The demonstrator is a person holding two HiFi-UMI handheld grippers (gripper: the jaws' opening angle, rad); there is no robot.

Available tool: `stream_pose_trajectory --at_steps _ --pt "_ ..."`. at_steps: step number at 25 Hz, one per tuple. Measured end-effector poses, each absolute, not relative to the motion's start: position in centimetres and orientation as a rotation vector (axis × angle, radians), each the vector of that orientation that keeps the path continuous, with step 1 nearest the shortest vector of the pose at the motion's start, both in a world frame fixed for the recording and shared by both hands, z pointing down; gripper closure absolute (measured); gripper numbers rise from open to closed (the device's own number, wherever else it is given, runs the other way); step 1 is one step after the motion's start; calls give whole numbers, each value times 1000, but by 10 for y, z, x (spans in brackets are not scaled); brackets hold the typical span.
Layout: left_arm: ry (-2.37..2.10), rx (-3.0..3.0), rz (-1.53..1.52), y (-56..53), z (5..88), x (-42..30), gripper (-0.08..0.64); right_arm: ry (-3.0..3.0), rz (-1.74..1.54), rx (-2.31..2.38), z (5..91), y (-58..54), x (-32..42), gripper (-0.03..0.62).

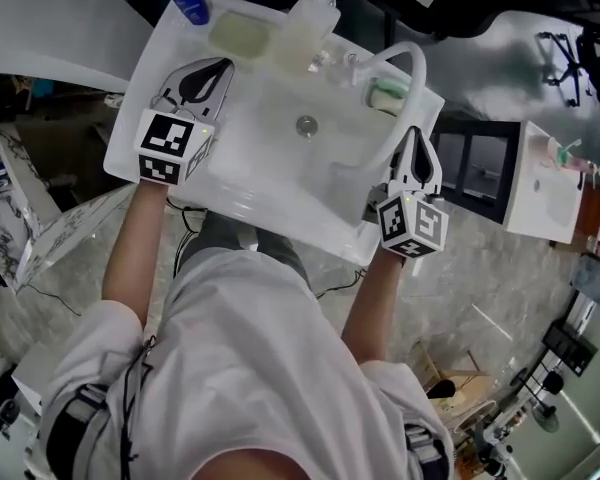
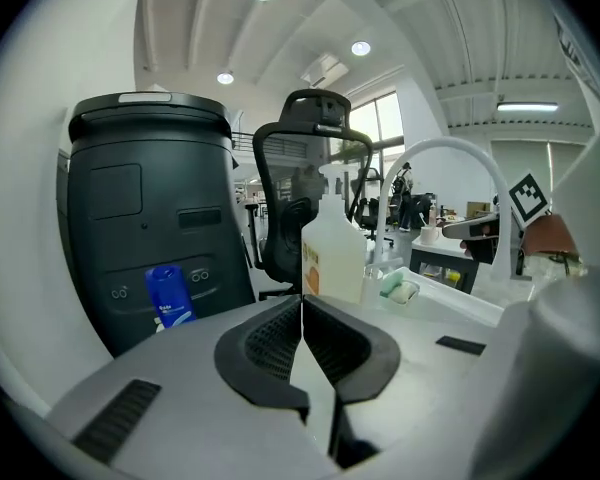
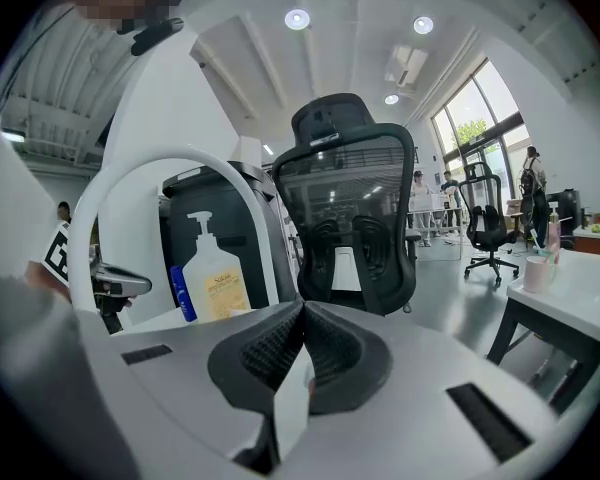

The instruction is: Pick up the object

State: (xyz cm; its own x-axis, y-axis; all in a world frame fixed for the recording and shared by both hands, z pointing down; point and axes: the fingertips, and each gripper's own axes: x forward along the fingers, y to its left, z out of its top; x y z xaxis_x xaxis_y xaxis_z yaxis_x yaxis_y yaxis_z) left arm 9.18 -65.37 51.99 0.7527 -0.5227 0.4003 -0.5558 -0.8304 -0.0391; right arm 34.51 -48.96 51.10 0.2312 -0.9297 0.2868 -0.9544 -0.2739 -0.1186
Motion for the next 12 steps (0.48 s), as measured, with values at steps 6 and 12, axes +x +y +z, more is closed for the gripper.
stream_pose_trajectory --at_steps 6,12 --pt "-809 2851 714 -669 550 115 537 -1812 485 2401 520 -494 360 586" --pt "-751 2829 831 -692 587 129 497 -1783 484 2412 524 -502 373 586"
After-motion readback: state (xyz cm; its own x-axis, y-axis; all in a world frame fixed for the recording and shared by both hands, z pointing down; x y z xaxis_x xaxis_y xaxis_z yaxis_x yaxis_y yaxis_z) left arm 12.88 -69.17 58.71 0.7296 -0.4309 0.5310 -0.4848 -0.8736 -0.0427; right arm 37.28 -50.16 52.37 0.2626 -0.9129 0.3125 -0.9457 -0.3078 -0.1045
